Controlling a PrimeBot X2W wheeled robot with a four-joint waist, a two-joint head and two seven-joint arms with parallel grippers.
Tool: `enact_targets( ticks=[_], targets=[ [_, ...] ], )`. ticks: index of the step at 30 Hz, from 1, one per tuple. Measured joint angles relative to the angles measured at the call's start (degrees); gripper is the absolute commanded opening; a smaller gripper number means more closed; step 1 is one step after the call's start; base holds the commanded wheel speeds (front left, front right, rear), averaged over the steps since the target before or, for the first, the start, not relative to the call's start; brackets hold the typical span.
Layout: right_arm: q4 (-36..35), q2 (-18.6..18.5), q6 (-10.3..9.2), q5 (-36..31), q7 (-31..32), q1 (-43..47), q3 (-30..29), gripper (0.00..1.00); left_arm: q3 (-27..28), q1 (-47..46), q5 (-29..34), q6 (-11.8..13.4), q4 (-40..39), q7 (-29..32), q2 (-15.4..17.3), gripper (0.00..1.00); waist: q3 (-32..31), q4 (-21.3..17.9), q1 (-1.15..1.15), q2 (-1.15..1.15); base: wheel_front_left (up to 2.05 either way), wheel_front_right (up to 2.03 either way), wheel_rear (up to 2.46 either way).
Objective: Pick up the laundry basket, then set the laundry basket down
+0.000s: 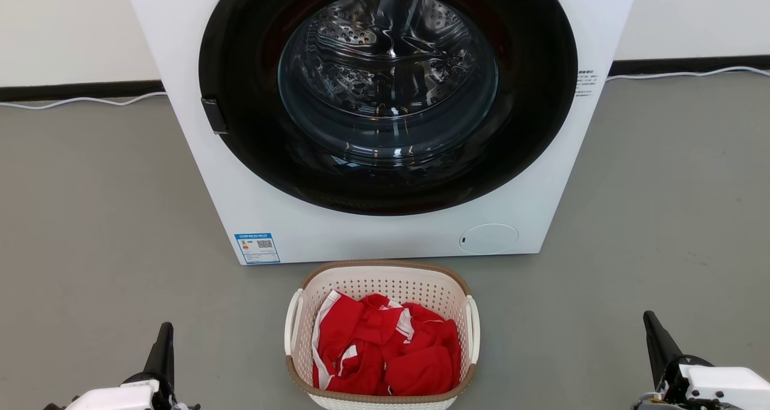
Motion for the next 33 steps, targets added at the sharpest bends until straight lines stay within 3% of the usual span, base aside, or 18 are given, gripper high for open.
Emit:
enact_targets(
  ticks=[33],
  targets=[
    [0.00, 0.00, 0.00, 0.00, 0.00, 0.00, 0.00, 0.00, 0.00, 0.00, 0.00, 0.00, 0.00, 0.00, 0.00, 0.00, 0.00, 0.00, 0.00, 0.00, 0.00, 0.00, 0.00]
  ],
)
